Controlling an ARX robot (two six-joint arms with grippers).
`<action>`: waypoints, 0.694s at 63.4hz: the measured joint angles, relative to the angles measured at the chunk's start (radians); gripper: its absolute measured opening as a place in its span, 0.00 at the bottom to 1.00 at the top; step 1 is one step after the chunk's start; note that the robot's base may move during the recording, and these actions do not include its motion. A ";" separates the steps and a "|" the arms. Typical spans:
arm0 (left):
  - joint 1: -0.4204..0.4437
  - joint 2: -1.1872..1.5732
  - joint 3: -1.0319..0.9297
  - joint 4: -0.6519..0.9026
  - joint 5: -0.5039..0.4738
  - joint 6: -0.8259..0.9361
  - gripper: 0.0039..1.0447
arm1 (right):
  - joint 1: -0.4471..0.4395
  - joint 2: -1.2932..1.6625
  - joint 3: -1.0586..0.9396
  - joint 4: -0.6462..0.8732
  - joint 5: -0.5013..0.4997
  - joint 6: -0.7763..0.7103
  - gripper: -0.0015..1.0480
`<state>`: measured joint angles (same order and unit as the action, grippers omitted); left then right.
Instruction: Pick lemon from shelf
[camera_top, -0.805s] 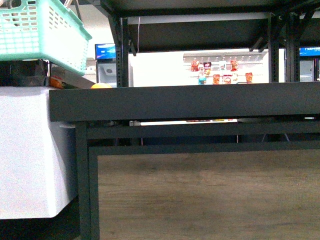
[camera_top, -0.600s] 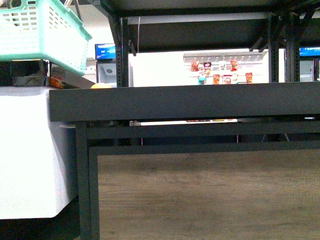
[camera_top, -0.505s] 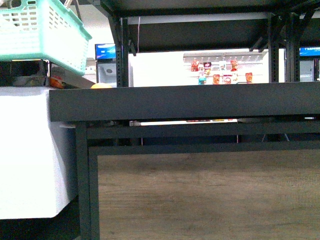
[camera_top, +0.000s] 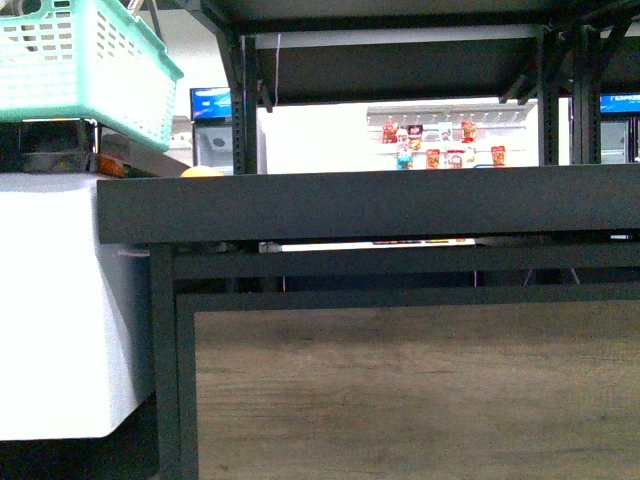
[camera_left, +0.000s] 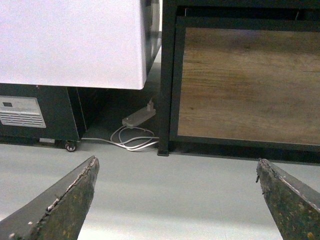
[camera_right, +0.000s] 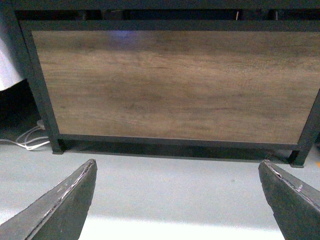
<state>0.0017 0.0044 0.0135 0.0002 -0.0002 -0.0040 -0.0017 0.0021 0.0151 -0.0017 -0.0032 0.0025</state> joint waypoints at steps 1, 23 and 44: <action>0.000 0.000 0.000 0.000 0.000 0.000 0.92 | 0.000 0.000 0.000 0.000 0.000 0.000 0.93; 0.000 0.000 0.000 0.000 0.000 0.000 0.92 | 0.000 0.000 0.000 0.000 0.000 0.000 0.93; 0.000 0.000 0.000 0.000 0.000 0.000 0.92 | 0.000 0.000 0.000 0.000 -0.001 0.000 0.93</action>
<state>0.0017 0.0044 0.0135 0.0002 0.0002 -0.0040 -0.0017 0.0021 0.0151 -0.0017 -0.0040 0.0021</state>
